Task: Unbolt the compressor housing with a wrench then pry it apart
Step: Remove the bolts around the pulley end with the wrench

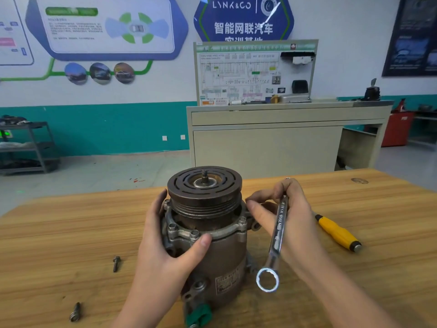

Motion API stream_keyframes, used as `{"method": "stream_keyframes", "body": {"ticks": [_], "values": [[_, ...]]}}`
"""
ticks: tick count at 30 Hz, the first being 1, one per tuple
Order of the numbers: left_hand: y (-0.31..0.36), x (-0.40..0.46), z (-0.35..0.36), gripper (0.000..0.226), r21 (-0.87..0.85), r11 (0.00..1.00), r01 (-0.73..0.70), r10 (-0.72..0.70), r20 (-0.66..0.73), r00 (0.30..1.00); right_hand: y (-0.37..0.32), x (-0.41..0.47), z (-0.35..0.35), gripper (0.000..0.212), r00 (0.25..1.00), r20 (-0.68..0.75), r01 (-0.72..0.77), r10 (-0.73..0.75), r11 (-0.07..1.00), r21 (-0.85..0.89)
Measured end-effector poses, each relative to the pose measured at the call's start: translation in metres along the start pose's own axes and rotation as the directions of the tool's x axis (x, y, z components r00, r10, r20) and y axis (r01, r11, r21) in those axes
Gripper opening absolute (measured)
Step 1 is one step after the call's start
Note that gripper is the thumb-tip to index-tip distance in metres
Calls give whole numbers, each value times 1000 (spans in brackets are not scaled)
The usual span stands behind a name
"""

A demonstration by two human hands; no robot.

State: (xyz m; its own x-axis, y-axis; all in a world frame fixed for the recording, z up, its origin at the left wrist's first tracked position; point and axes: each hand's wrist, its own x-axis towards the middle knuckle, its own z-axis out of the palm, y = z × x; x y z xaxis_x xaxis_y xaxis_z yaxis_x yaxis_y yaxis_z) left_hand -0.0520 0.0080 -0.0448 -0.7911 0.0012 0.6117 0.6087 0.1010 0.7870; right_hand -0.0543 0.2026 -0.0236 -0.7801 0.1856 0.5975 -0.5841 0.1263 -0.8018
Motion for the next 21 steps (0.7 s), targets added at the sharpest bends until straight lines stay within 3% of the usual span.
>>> {"method": "stream_keyframes", "body": {"ticks": [8,11,14,18,21], "values": [[2,0,2,79,-12,1000,-17,17,3,1000,-1,-1,0,37,1000,1,-21,21,999,26],[1,0,1,78,-18,1000,-13,13,2,1000,-2,-1,2,41,1000,9,-6,6,999,-52],[0,0,1,80,-5,1000,-13,13,-3,1000,-1,0,1,44,1000,-9,8,-8,1000,-6],[1,0,0,80,-1,1000,-6,6,2,1000,0,-1,1,34,1000,10,-2,2,999,-34],[2,0,0,79,1,1000,-2,2,6,1000,0,0,0,40,1000,24,-19,19,1000,17]]}}
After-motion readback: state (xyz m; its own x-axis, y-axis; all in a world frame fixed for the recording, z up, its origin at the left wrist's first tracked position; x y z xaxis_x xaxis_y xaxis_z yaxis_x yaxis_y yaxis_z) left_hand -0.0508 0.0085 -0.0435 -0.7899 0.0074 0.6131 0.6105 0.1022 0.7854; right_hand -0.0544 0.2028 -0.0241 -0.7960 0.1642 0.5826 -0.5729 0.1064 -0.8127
